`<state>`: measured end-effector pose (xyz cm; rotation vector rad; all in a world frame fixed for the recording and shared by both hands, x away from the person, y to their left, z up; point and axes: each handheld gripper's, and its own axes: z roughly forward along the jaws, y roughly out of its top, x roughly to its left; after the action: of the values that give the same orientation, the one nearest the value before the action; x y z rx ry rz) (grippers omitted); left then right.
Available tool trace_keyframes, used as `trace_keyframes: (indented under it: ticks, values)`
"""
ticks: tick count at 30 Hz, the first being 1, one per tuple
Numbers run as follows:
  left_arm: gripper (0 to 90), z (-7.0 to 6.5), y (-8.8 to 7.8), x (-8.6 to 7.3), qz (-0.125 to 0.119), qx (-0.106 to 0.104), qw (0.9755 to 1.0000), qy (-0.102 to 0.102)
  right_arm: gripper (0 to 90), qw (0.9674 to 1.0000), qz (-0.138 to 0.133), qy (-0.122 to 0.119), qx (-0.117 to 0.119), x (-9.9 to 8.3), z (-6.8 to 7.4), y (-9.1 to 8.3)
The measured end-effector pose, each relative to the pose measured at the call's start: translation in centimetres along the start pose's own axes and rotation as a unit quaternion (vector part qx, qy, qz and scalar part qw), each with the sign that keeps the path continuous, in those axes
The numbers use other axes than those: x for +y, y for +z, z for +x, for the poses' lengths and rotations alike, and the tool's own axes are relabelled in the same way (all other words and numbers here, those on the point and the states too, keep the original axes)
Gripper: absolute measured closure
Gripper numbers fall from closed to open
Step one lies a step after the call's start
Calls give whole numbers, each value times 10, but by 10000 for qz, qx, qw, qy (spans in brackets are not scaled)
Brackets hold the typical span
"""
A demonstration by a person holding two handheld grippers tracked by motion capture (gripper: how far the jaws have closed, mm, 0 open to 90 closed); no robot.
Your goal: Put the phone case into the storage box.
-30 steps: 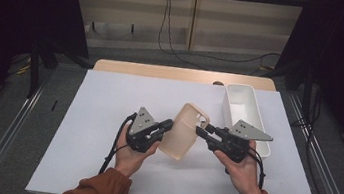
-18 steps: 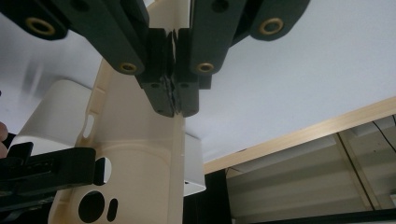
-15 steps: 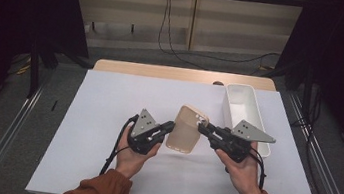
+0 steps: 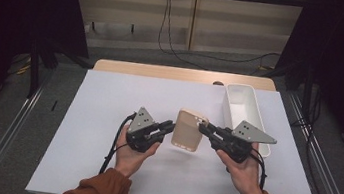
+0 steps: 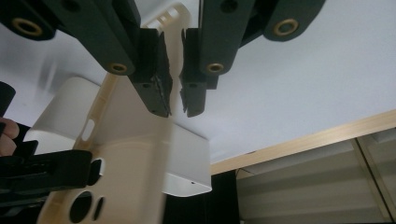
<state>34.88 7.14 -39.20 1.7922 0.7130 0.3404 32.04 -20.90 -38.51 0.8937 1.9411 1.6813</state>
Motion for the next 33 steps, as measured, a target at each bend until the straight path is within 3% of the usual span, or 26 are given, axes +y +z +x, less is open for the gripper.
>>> trace_keyframes:
  ticks: [6,13,18,20,22,26,31,33]
  values:
    - [684,2,0,0,-45,-71,10000,-44,808,10000,-10,-2,21,1,-2,0]
    - [394,3,2,0,-87,-99,9999,-95,808,10000,-25,10,70,1,-3,-2]
    - [216,3,2,-1,-157,-17,9998,-110,807,9999,-49,38,93,2,-5,-3]
    - [158,3,2,-1,-113,126,9998,56,807,9999,-65,42,108,2,-6,-3]
    - [108,4,2,-1,-126,196,9997,98,807,9999,-68,45,102,3,-7,-4]
    - [54,7,3,-2,-62,257,9993,280,807,9999,-80,28,115,3,-8,-5]
    - [32,7,0,-1,-187,149,9994,247,807,9999,-118,26,101,4,-9,-8]
    - [23,7,-2,-1,-168,258,9992,238,807,9999,-108,55,70,5,-10,-9]
